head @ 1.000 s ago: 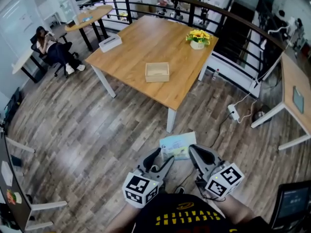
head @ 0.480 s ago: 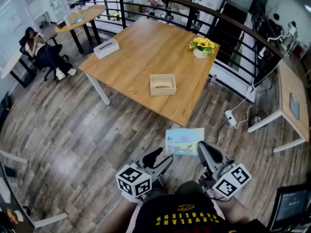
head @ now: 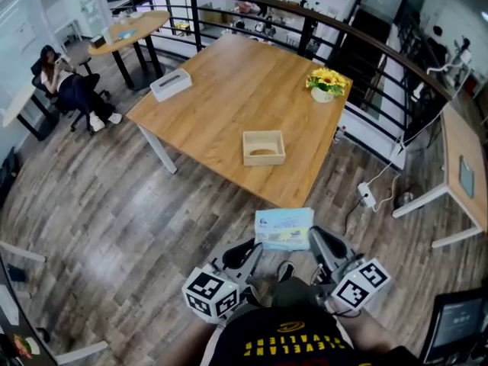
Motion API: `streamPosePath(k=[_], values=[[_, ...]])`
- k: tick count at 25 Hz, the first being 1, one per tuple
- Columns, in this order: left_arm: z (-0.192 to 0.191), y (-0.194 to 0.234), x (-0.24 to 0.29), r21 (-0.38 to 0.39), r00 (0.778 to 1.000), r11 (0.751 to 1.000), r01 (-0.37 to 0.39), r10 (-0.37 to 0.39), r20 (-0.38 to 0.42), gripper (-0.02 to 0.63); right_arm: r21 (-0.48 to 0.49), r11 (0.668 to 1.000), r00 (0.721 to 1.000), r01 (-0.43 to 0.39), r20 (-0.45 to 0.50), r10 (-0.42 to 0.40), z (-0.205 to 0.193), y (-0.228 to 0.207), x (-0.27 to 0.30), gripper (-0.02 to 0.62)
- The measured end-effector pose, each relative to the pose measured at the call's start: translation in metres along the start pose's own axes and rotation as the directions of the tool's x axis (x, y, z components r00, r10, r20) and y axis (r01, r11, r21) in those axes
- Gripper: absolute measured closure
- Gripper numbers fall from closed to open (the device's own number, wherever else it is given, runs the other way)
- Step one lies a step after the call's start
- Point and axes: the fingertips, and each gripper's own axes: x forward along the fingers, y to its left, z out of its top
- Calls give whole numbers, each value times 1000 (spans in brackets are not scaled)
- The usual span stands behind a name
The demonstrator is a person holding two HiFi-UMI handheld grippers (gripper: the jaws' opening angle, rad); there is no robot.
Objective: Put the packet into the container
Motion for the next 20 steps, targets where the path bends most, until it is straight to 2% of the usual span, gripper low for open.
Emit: streamPosePath(k=[6,20], values=[[24,21,24,61,998,997,-54,53,13,561,14,1000,999,-2,-36,3,1,-40,36,583],[74,73,121,48,976,975,-218,216,43,565,52,992,982,-118,-143,124,32,-142,128,583]])
